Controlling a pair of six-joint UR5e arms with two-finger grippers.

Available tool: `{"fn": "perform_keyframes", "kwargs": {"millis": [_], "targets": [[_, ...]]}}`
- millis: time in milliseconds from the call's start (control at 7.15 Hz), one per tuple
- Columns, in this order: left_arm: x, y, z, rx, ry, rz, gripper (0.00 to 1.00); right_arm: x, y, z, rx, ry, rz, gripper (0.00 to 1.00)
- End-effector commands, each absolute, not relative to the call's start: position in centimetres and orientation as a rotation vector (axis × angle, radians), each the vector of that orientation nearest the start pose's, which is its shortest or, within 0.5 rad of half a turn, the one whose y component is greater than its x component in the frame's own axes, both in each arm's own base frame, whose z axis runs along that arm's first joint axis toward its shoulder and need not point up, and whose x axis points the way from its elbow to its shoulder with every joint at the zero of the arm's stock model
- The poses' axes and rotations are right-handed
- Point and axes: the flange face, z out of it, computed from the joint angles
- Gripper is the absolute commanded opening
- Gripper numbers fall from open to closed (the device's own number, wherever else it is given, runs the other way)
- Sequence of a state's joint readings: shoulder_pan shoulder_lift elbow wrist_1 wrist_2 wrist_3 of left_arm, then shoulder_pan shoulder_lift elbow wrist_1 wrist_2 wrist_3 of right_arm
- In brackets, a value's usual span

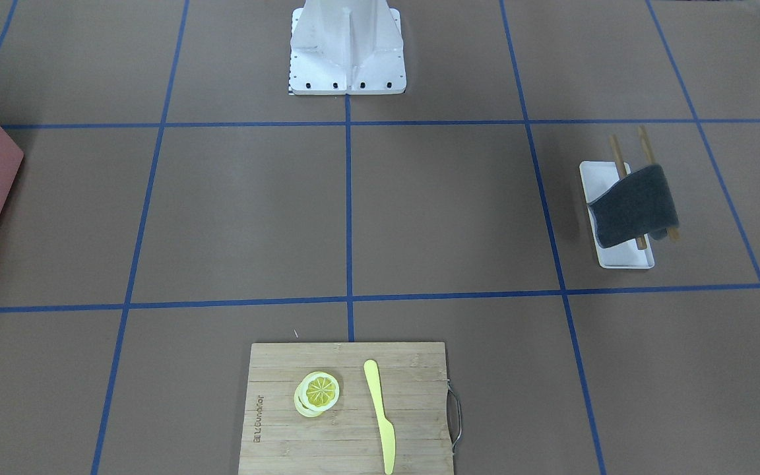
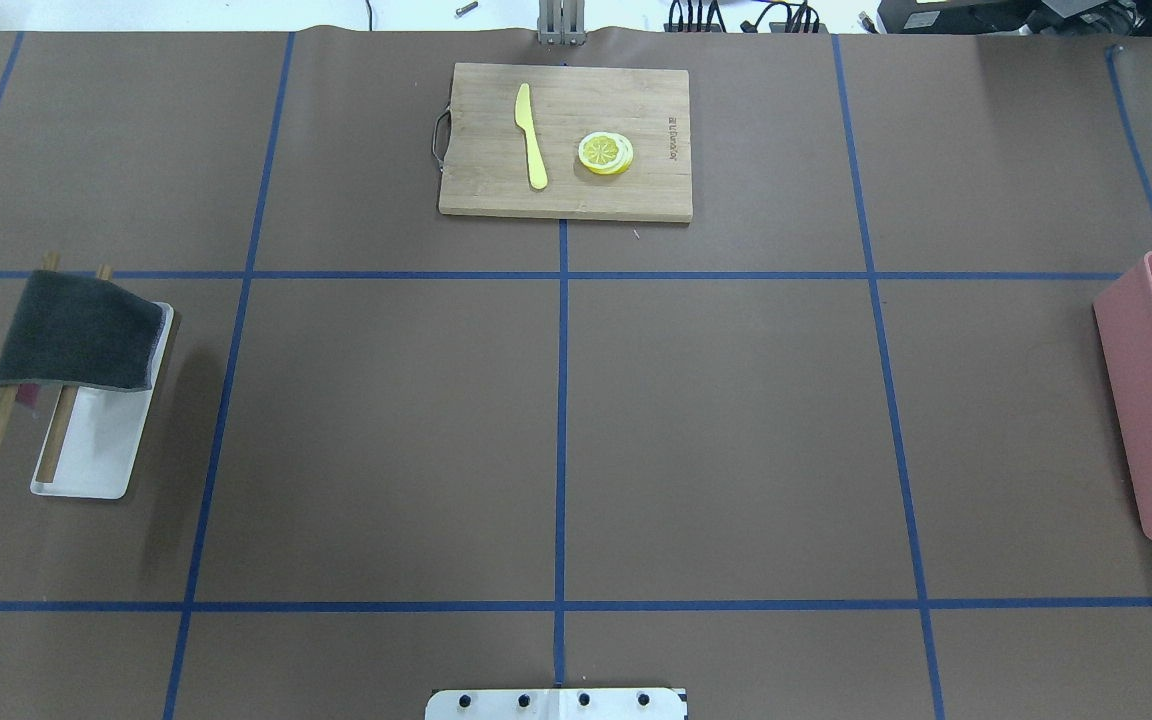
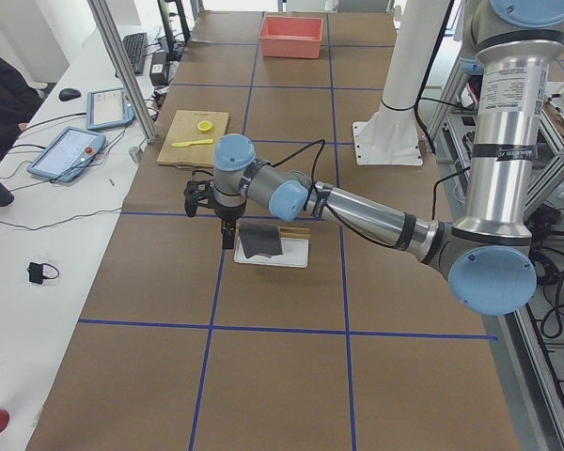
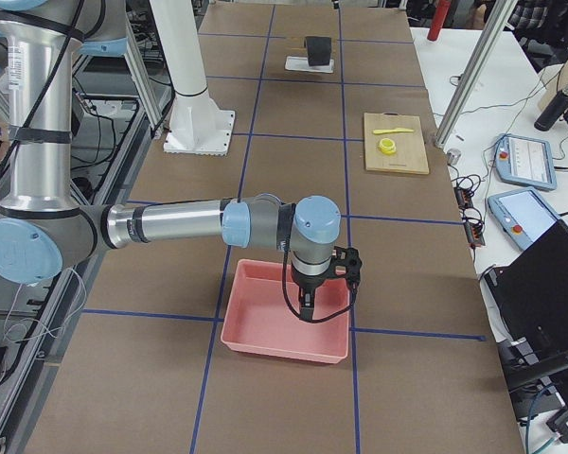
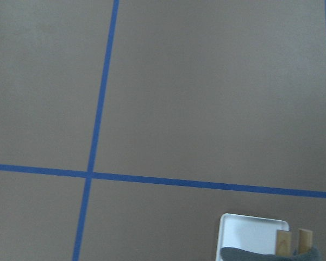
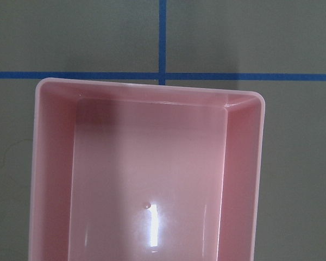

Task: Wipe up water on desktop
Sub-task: 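Lower the left gripper onto the grey cloth on the white tray and grasp it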

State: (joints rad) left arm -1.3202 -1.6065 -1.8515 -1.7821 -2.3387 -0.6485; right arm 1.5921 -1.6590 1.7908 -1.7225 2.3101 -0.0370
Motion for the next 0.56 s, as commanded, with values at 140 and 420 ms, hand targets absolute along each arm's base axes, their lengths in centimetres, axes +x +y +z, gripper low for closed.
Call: {"fn": "perform_keyframes", "kwargs": {"millis": [140,420], "targets": [[13.6,-49.1,48.5,0.042,0.912,-0.052,0.99,7.1,-45.2,61.2,-0.006,-0.805,0.036,1.00],[17.5,-47.9,48.9,0.004,0.907,0.025,0.98,6.9,-45.9,60.5,0.007,-0.821,0.027,1.00]]}}
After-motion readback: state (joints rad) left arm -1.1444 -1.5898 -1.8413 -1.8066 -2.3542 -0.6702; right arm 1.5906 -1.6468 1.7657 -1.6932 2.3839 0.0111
